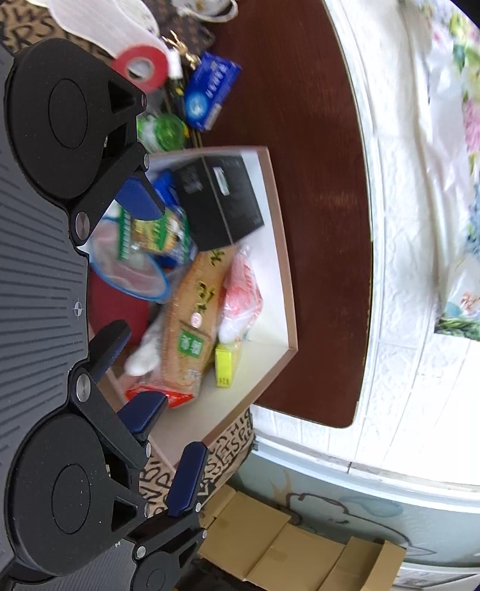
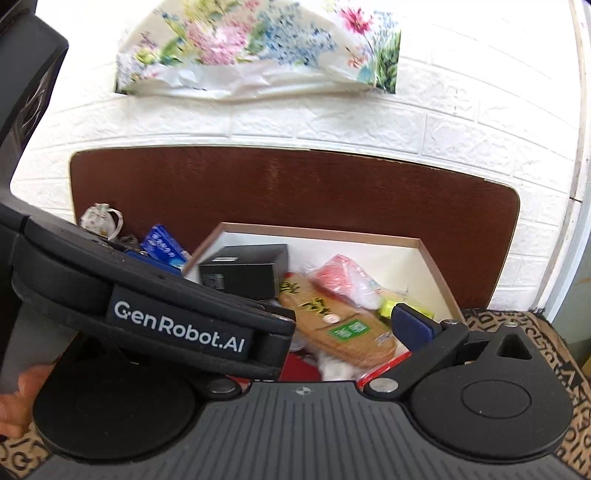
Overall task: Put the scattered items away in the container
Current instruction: 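Open the left gripper to drop the pack and withdraw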
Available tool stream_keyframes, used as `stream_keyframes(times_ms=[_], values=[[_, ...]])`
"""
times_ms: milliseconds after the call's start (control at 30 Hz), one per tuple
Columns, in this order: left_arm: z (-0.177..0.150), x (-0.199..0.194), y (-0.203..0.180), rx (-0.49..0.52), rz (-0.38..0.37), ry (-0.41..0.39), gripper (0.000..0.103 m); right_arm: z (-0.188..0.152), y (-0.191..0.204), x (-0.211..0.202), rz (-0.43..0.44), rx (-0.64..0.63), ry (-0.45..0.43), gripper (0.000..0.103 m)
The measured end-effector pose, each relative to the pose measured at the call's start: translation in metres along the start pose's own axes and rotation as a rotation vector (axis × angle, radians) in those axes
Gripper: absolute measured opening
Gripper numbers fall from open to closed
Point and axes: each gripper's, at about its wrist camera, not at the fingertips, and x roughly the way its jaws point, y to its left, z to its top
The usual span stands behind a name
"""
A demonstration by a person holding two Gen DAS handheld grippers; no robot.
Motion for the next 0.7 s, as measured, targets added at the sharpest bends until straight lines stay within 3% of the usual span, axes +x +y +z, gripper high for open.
stream_keyframes(times_ms=[300, 700], values=[[-0.047, -0.059, 0.018, -0.052, 0.075, -0.024, 0.103, -0.022, 0.046, -0.039, 0.067, 0.008, -0.024, 0.103], [-0.099, -0.119, 0.057, -0.102, 0.224, -0.037, 0.103, -0.038, 0.118, -0.054, 0.198, 0.034, 0.029, 0.103]])
